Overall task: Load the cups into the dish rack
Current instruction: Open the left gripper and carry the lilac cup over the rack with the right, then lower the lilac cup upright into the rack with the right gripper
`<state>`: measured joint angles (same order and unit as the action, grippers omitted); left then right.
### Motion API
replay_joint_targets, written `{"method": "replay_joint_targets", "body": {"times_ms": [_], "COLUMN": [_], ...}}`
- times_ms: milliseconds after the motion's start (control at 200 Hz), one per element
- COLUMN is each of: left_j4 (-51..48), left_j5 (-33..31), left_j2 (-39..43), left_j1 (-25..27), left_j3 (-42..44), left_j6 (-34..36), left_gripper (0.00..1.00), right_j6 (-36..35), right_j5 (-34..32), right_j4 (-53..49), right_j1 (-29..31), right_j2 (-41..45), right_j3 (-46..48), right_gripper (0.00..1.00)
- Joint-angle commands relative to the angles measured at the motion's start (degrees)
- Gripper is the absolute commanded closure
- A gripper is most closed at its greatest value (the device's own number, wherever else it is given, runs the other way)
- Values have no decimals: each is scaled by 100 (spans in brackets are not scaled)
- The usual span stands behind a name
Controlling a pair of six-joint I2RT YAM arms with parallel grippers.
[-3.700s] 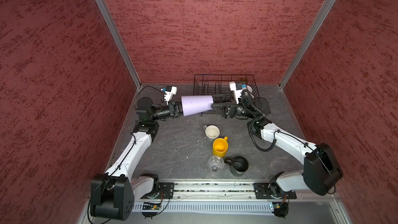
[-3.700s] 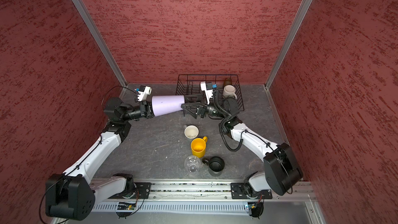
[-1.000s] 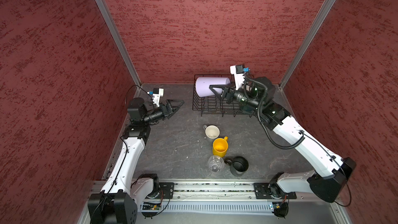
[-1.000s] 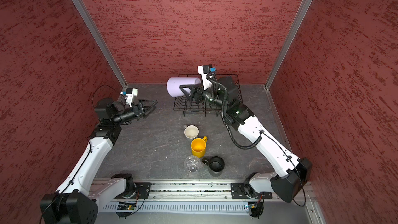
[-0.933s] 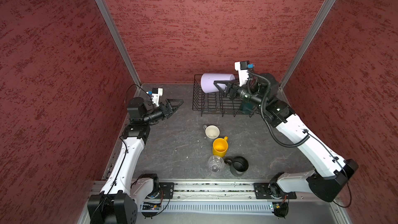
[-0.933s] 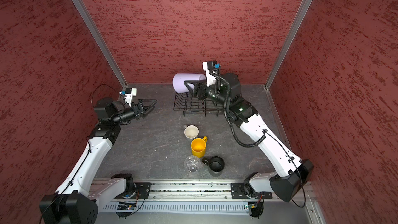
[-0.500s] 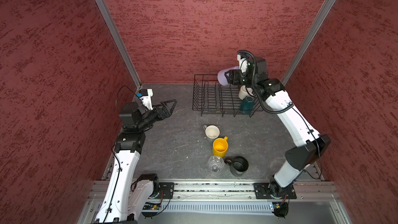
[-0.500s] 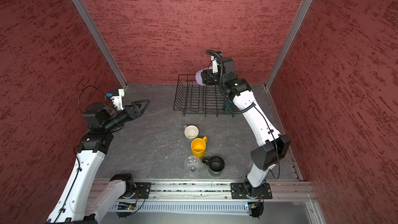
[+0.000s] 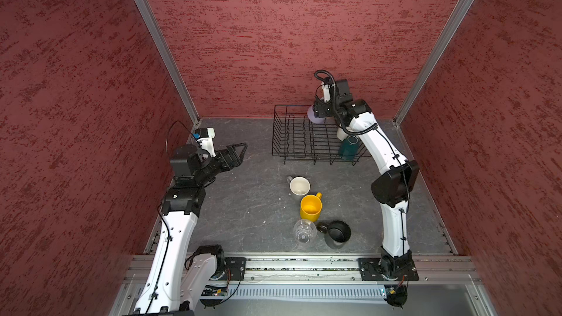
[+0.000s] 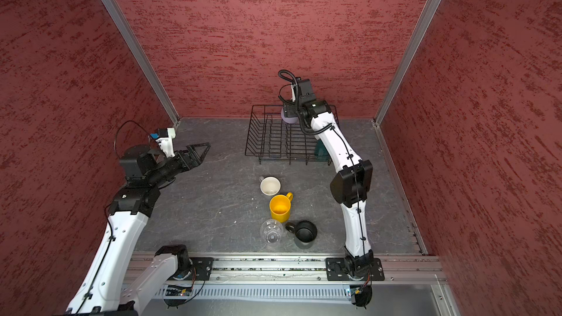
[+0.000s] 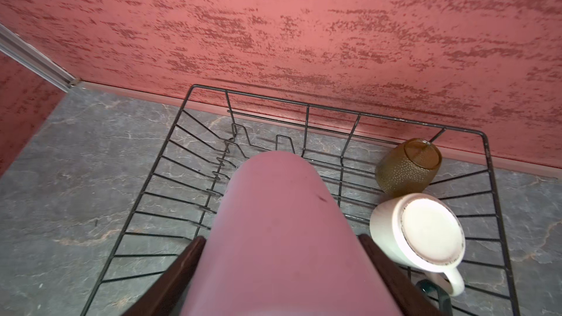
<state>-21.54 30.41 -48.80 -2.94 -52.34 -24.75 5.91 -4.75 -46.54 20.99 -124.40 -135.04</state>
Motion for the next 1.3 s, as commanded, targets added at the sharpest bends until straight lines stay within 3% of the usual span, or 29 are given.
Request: {"method": "replay_joint_targets", "body": {"times_ms": [0, 576, 1172, 1292], "left_j4": [-26, -144, -183, -166], "left_j5": [-88, -73, -71, -71], "left_j2": [46, 87, 189, 204], "left_j1": [-41, -49, -51, -50], "left_j3": [-34, -33, 39, 77], "left_j6": [136, 139, -47, -82], "left_gripper": [0, 0, 0, 0], "right_j6": [-56, -143, -308, -309], "right_j5": [-241, -511, -660, -668], "right_j4": [5, 541, 1059, 1075], "right_j1": [-68, -628, -745, -762], "right_j2": [-258, -1134, -2147, -2266], "right_j3": [-398, -575, -881, -900], "right_gripper": [91, 92, 93, 89]}}
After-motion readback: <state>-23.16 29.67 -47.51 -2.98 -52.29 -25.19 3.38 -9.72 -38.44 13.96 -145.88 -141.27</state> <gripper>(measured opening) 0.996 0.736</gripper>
